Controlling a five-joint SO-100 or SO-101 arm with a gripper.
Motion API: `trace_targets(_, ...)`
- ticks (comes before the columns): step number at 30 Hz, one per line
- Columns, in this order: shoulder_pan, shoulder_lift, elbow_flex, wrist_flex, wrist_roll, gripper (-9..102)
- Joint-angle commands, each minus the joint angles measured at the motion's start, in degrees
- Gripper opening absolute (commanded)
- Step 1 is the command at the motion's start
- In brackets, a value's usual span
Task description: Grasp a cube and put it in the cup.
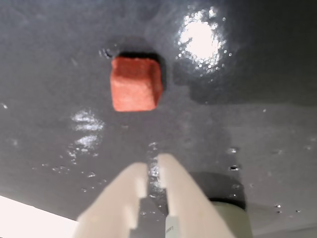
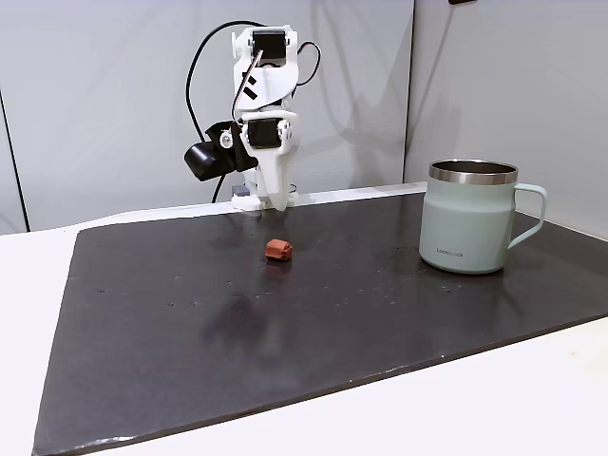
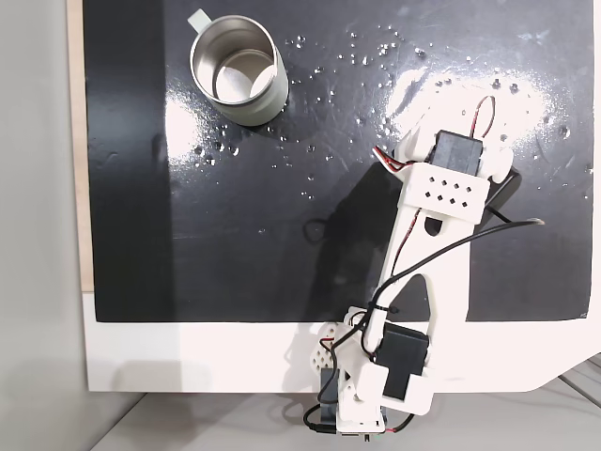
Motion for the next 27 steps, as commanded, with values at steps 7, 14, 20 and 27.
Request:
trace_targets(7,1.23,-0.70,-3.96,2.37,1.58,21)
trace_targets(14,0.18,-2.99,-5.54,2.37,1.32,22)
trace_targets(20,-0.97,-7.65,-7.12,2.37,0.88,22)
trace_targets(27,-1.05,-13.18,-7.91,1.93,0.53,21)
